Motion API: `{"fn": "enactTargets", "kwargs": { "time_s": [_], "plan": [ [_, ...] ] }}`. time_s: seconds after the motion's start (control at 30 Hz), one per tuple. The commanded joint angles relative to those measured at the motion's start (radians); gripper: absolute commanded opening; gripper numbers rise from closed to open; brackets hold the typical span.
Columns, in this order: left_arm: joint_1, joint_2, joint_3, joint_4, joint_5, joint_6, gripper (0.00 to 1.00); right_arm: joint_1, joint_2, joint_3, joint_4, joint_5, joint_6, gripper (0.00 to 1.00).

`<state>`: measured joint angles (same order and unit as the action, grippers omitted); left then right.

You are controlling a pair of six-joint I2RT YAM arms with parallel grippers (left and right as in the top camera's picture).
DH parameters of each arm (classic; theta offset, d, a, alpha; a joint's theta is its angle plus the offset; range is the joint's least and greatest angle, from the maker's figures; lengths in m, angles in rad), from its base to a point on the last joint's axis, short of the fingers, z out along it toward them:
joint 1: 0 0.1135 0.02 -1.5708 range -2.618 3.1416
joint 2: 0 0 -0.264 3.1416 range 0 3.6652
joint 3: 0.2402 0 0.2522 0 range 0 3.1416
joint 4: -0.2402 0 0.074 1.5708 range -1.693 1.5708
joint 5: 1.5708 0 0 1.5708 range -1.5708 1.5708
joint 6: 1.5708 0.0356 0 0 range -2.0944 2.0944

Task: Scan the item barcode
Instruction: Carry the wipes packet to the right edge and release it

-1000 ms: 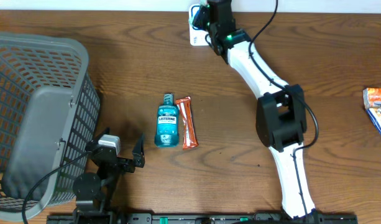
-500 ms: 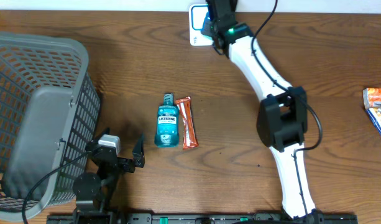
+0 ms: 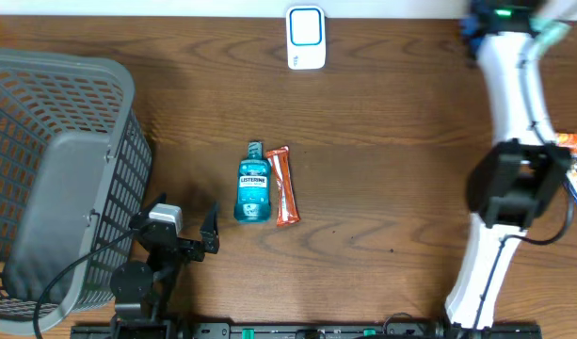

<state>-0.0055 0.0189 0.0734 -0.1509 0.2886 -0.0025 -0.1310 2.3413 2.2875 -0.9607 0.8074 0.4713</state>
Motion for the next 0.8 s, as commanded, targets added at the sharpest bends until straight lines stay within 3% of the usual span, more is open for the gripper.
{"fn": "enactTargets", "kwargs": {
  "time_s": [0.0,0.17,0.2,0.23,0.27,0.3,0.37,0.6,0.77],
  "plan": [
    [0.004,-0.002,-0.018,-0.021,0.006,0.006,0.98,-0.121,0.074,-0.003,0.008,-0.053,-0.051,0.01],
    [0.005,-0.002,-0.018,-0.021,0.005,0.006,0.98,-0.278,0.13,-0.003,-0.017,-0.331,-0.068,0.01],
    [0.004,-0.002,-0.018,-0.021,0.006,0.006,0.98,-0.303,0.13,-0.003,-0.024,-0.389,-0.068,0.08],
    [0.004,-0.002,-0.018,-0.021,0.006,0.006,0.98,-0.322,0.128,-0.002,-0.022,-0.438,-0.068,0.26],
    [0.004,-0.002,-0.018,-0.021,0.006,0.006,0.98,-0.341,0.122,0.001,-0.016,-0.484,-0.069,0.55],
    [0.004,-0.002,-0.018,-0.021,0.006,0.006,0.98,-0.352,0.117,0.008,-0.015,-0.509,-0.069,0.74],
    [0.004,-0.002,-0.018,-0.021,0.006,0.006,0.98,-0.372,0.093,0.04,-0.038,-0.572,-0.069,0.99],
    [0.004,-0.002,-0.018,-0.021,0.005,0.006,0.98,-0.362,-0.098,0.19,-0.15,-0.895,-0.068,0.99],
    [0.004,-0.002,-0.018,-0.021,0.005,0.006,0.98,-0.258,-0.248,0.191,-0.206,-1.088,-0.059,0.99]
  ]
}}
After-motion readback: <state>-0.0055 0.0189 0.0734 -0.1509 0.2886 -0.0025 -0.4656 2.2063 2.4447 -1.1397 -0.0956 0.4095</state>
